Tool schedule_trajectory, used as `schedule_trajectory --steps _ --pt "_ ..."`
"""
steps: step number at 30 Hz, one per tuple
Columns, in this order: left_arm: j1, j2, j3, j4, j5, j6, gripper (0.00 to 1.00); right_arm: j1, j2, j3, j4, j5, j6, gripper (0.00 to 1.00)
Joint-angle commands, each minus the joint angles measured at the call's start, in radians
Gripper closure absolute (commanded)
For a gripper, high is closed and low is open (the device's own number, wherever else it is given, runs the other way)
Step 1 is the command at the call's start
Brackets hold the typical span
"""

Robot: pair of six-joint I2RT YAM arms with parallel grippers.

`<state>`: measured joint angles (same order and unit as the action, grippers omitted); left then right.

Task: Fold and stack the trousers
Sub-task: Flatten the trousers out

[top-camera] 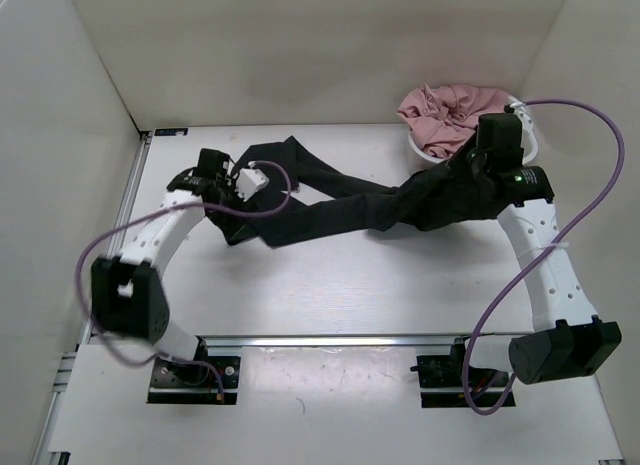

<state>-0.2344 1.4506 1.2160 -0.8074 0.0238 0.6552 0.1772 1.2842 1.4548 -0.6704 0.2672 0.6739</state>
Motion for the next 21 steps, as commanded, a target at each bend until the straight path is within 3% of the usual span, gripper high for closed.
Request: schedule_trajectory --steps 1,4,11,17,21 --pt "0.139 0.189 0.0 0.089 0.008 -0.127 0.05 0.001 -0.026 -0.014 0.063 -0.006 -0.017 1.0" --pt "0.208 0.281 0.098 0.089 0.108 -0.195 0.05 0.001 -0.051 -0.068 0.063 -0.006 -0.017 1.0" --pt "0.199 0.468 0.189 0.111 0.166 -0.238 0.03 -0.008 -0.144 -0.186 0.063 0.023 -0.027 1.0" --pt "0.181 0.461 0.169 0.111 0.286 -0.284 0.06 -0.027 -0.167 -0.217 0.04 0.044 -0.027 1.0" --pt "0.17 0.514 0.119 0.096 0.197 -0.284 0.29 -0.027 -0.187 -0.217 0.031 0.067 -0.027 1.0"
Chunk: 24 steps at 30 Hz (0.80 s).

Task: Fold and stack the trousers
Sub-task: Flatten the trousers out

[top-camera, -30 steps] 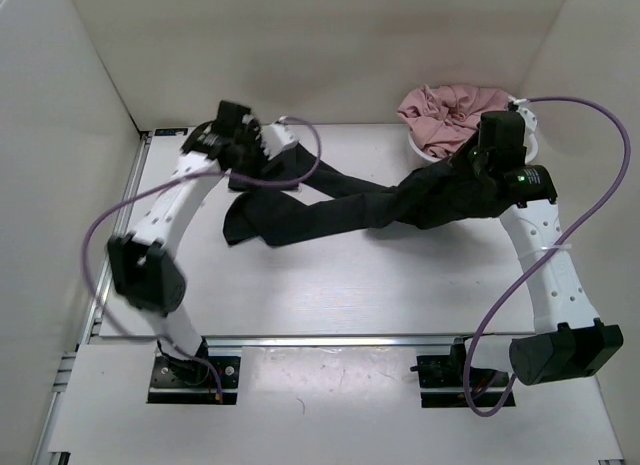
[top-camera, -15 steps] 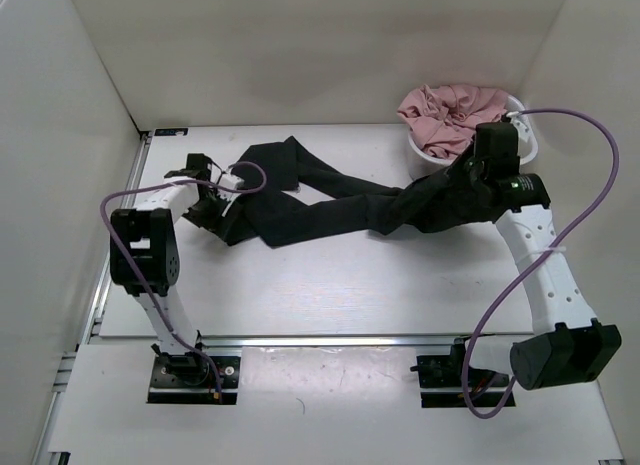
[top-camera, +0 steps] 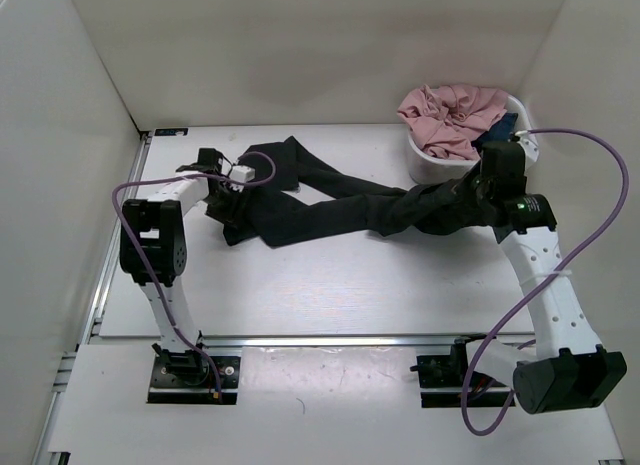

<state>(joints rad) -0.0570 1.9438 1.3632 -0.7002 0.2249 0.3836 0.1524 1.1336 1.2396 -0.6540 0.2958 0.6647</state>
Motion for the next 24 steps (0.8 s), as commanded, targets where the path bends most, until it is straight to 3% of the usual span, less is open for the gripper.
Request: schedule_trajectory --steps 1,2,3,5,8,13,15,19,24 --pt "0.005 0.035 -0.041 -0.025 -0.004 -0.012 0.55 -0.002 -0.037 -0.002 0.014 0.039 -0.017 1.0" --pt "0.005 0.044 -0.041 -0.047 -0.004 -0.012 0.77 -0.002 -0.037 -0.002 0.014 0.039 -0.017 1.0" --pt "0.035 0.044 -0.041 -0.057 0.007 -0.003 0.86 -0.002 -0.037 0.007 0.014 0.051 -0.017 1.0" --pt "0.074 0.012 -0.041 -0.08 0.024 0.024 0.86 -0.002 -0.046 0.018 -0.005 0.069 -0.026 1.0" --pt "0.204 -0.126 -0.009 -0.101 -0.071 0.144 0.86 -0.028 -0.09 0.027 -0.05 0.109 -0.054 1.0" --pt "0.436 -0.238 0.17 -0.183 -0.209 0.524 0.86 -0.088 -0.201 -0.034 -0.105 0.218 -0.105 1.0" --pt "0.457 -0.224 0.215 -0.225 -0.219 0.619 0.86 -0.1 -0.219 -0.08 -0.114 0.218 -0.105 1.0" --pt "0.448 -0.134 0.327 -0.294 -0.239 0.661 0.82 -0.1 -0.219 -0.172 -0.114 0.166 -0.067 1.0" --pt "0.404 0.026 0.464 -0.283 -0.239 0.638 0.66 -0.1 -0.219 -0.27 -0.041 0.095 -0.048 1.0"
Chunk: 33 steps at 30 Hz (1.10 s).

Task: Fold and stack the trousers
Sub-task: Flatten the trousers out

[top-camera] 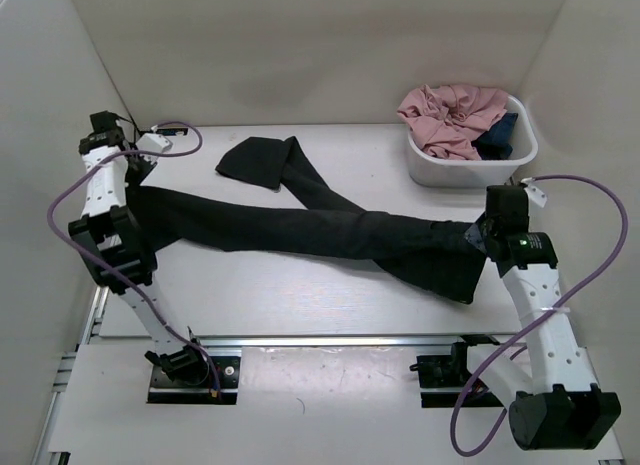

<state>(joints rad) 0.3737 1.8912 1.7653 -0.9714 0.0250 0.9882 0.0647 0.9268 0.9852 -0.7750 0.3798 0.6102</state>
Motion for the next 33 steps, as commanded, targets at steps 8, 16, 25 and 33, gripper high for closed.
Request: schedule_trajectory --steps 8,16,25,33 --pt "-0.134 0.267 0.249 0.097 -0.237 -0.198 0.39 -0.023 0.109 -0.029 0.129 -0.042 0.006 1.0" --pt "-0.09 -0.189 -0.391 0.181 -0.08 -0.056 0.24 -0.045 0.153 -0.006 0.151 -0.131 -0.001 1.0" --pt "-0.09 -0.199 -0.696 0.434 -0.181 -0.005 0.16 -0.054 0.205 0.098 0.149 -0.193 -0.015 1.0" --pt "-0.09 -0.055 -0.644 0.53 -0.276 0.007 0.22 -0.063 0.205 0.075 0.149 -0.202 -0.006 1.0"
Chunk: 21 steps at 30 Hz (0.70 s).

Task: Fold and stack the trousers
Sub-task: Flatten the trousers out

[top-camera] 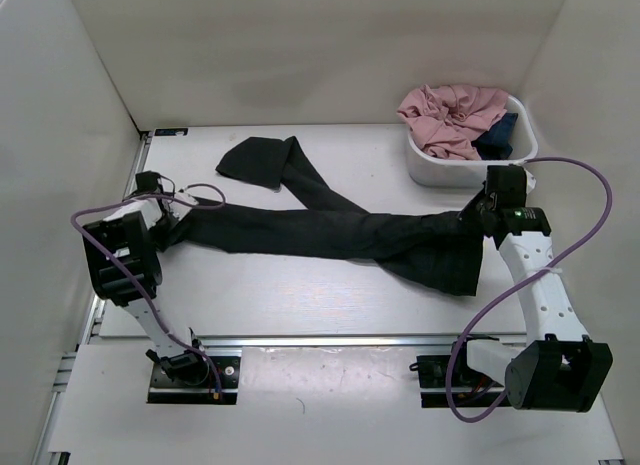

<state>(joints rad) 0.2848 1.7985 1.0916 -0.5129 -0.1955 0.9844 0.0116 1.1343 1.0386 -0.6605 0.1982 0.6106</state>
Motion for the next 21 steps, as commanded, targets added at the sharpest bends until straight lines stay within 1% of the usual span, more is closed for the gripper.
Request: schedule_trajectory --steps 1,2,4,6,7,8,9,10,11,12,13,14,16,17,18,19,20,21 --pt "0.01 0.054 0.03 0.071 -0.074 0.011 0.27 -0.01 -0.002 0.012 0.035 -0.02 -0.006 1.0" --pt "0.019 0.077 0.03 0.071 -0.085 0.011 0.51 -0.01 -0.002 0.012 0.035 -0.02 -0.006 1.0" --pt "0.037 0.091 0.03 0.071 -0.085 -0.007 0.85 -0.038 0.011 0.012 0.059 -0.04 -0.006 1.0" --pt "0.071 0.091 0.062 0.071 -0.074 -0.044 0.86 -0.073 0.063 0.06 0.088 -0.095 -0.017 1.0" --pt "0.086 0.082 0.08 0.056 -0.065 -0.056 0.86 -0.114 0.094 0.095 0.088 -0.141 -0.028 1.0" --pt "0.129 0.072 0.134 0.039 -0.024 -0.065 0.86 -0.133 0.173 0.144 0.088 -0.225 -0.038 1.0" --pt "0.155 0.05 0.169 0.015 0.008 -0.066 0.86 -0.148 0.215 0.275 0.052 -0.256 -0.049 1.0" --pt "0.184 0.041 0.204 -0.013 0.043 -0.066 0.86 -0.171 0.292 0.349 0.03 -0.273 -0.06 1.0" --pt "0.213 0.041 0.235 -0.056 0.08 -0.055 0.86 -0.171 0.323 0.421 0.015 -0.282 -0.069 1.0" --pt "0.261 0.032 0.281 -0.071 0.08 -0.041 0.86 -0.186 0.346 0.489 0.006 -0.295 -0.08 1.0" --pt "0.284 0.032 0.293 -0.087 0.08 -0.024 0.86 -0.187 0.381 0.612 -0.004 -0.318 -0.08 1.0" --pt "0.303 0.021 0.294 -0.102 0.08 -0.003 0.86 -0.187 0.395 0.668 -0.004 -0.33 -0.089 1.0" --pt "0.349 -0.013 0.28 -0.122 0.103 0.058 0.86 -0.187 0.404 0.756 -0.057 -0.35 -0.089 1.0" --pt "0.358 -0.028 0.263 -0.122 0.103 0.078 0.86 -0.187 0.404 0.777 -0.074 -0.361 -0.098 1.0" --pt "0.367 -0.042 0.246 -0.122 0.103 0.109 0.86 -0.196 0.386 0.755 -0.074 -0.393 -0.098 1.0" --pt "0.381 -0.069 0.21 -0.122 0.114 0.12 0.86 -0.196 0.328 0.705 -0.074 -0.408 -0.098 1.0" --pt "0.381 -0.085 0.189 -0.122 0.114 0.131 0.86 -0.196 0.291 0.639 -0.058 -0.408 -0.098 1.0" --pt "0.39 -0.099 0.168 -0.122 0.123 0.149 0.86 -0.196 0.248 0.476 -0.048 -0.408 -0.085 1.0"
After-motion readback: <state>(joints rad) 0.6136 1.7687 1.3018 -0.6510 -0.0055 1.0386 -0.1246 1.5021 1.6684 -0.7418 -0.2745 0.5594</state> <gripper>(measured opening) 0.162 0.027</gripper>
